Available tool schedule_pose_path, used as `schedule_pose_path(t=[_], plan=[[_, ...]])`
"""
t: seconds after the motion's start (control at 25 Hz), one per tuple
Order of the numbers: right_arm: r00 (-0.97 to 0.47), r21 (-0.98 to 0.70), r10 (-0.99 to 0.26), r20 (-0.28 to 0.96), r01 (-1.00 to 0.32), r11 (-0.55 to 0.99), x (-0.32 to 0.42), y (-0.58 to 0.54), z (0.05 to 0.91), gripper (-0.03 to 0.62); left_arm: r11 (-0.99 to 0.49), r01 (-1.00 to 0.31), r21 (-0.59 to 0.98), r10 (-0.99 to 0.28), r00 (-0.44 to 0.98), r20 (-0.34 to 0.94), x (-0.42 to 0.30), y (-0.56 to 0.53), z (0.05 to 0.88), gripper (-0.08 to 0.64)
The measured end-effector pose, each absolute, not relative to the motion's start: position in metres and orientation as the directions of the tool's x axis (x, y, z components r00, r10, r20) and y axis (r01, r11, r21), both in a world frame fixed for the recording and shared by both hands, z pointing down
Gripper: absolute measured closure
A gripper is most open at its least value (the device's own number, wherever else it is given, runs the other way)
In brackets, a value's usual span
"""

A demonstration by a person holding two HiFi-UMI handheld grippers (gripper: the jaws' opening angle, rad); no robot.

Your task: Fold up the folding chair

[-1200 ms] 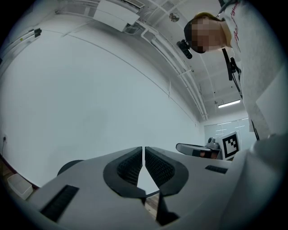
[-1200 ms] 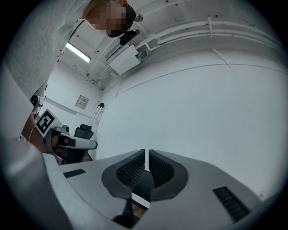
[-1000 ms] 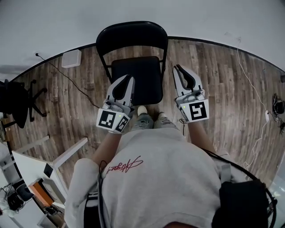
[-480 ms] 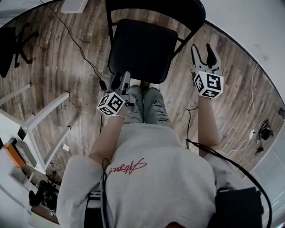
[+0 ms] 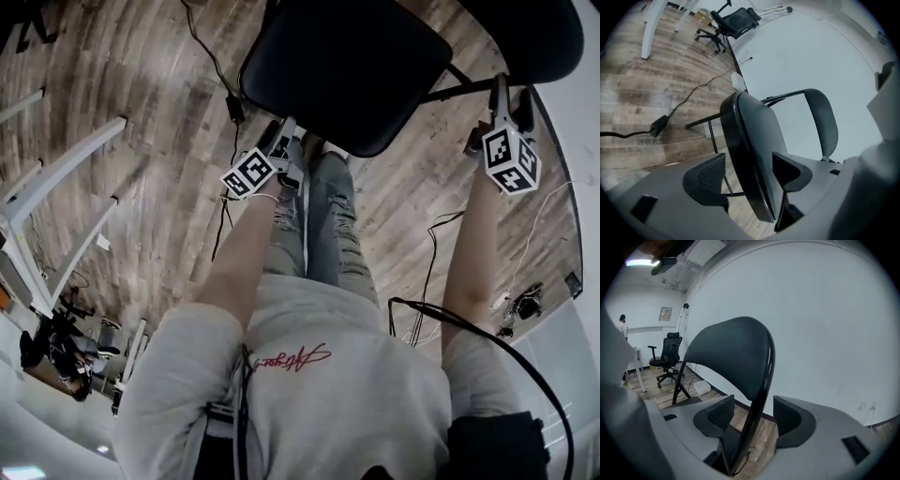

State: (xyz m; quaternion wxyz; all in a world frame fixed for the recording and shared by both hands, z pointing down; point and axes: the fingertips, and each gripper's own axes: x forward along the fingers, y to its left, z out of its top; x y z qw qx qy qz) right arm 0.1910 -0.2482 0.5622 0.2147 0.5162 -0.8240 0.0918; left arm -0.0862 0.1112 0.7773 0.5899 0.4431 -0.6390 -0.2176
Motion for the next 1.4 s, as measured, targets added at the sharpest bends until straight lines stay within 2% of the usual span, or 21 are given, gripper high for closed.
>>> schedule_pose_path(t=[0.12,0.28,0.44,0.52,0.56,0.6,0.64,0.84,1.04,1.2,1.4], plan=[[-0.384,0.075,-0.794,0.472,-0.879,0.470,0.180,-0.261,0.584,0.351,0.449,-0.265,0.853,-0.859,0.135,0.494,-0.087,0.100,0.799,0.244],[-0.372,0.068,-0.801,0.469,-0.889,0.453,0.176,-0.279,0.600,0.351,0.309,-0.150,0.939,-0.921,0.202,0.335,-0.080,0.086,0.802,0.215],[-0.381,0.044,-0.801,0.461,-0.892,0.450,0.166,-0.290,0.605,0.353,0.194,-0.154,0.969,-0.906,0.352,0.237,-0.047,0.061,0.792,0.199],[-0.386,-0.003,-0.811,0.440,-0.904,0.428,0.162,-0.297,0.603,0.355,0.234,-0.119,0.965,-0.918,0.300,0.260,-0.049,0.046,0.797,0.201],[-0.391,-0.062,-0.819,0.419,-0.913,0.404,0.163,-0.300,0.601,0.403,0.260,-0.087,0.962,-0.924,0.267,0.274,-0.052,0.042,0.800,0.202],[-0.406,-0.140,-0.825,0.394,-0.913,0.383,0.166,-0.302,0.597,0.533,0.281,-0.058,0.958,-0.924,0.252,0.286,-0.053,0.040,0.801,0.202],[-0.432,-0.210,-0.821,0.374,-0.901,0.378,0.168,-0.302,0.594,0.576,0.295,-0.037,0.955,-0.921,0.254,0.295,-0.052,0.041,0.801,0.202],[-0.520,-0.279,-0.770,0.370,-0.853,0.442,0.160,-0.311,0.589,0.578,0.357,-0.022,0.934,-0.898,0.266,0.350,-0.054,0.032,0.790,0.202],[-0.495,-0.236,-0.808,0.319,-0.867,0.438,0.162,-0.331,0.552,0.578,0.463,-0.030,0.886,-0.851,0.266,0.454,-0.058,-0.007,0.733,0.206],[-0.488,-0.203,-0.830,0.271,-0.872,0.446,0.161,-0.349,0.523,0.578,0.558,-0.052,0.828,-0.804,0.212,0.555,-0.064,-0.053,0.679,0.232],[-0.537,-0.185,-0.799,0.269,-0.844,0.504,0.151,-0.381,0.503,0.578,0.655,-0.040,0.755,-0.745,0.139,0.653,-0.071,-0.106,0.634,0.272]])
